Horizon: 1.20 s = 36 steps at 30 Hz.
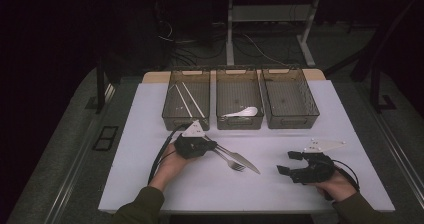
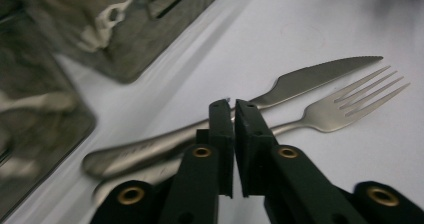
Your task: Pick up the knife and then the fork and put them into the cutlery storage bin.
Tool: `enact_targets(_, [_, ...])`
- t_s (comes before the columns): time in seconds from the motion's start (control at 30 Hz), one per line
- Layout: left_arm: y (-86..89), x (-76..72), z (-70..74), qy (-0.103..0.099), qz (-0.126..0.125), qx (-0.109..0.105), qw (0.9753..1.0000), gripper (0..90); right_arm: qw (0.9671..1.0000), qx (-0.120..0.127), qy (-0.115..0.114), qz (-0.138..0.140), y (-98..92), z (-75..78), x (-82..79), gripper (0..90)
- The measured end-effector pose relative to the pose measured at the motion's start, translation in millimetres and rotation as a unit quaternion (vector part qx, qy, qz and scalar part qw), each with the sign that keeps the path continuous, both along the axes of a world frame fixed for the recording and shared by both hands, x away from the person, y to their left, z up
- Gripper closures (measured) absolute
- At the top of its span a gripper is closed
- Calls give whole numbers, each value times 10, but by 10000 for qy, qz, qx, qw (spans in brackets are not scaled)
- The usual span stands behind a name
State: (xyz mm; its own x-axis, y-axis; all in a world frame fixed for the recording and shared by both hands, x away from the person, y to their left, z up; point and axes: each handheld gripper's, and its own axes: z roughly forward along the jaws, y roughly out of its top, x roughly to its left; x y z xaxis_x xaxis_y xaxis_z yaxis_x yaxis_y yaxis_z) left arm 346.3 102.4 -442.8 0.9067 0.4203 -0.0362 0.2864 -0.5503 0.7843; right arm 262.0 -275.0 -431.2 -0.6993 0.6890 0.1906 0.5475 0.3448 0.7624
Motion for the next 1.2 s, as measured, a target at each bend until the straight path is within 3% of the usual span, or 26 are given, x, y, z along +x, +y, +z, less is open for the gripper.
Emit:
enact_targets(0.17, [-97,33,-44,53,-219,59,9997,887,10000,-26,-6,-6,5,-5,0,286])
enact_targets(0.33, [-123,51,-98,74,-262,174,9995,888,10000,-22,-16,-7,5,-4,1,286])
enact_targets(0.87, [-132,24,-64,89,-515,436,9977,891,10000,-6,-33,10,9,0,-3,286])
enact_targets(1.2, [-31,-52,-45,391,-671,454,9959,890,10000,-11,-38,25,6,1,-3,286])
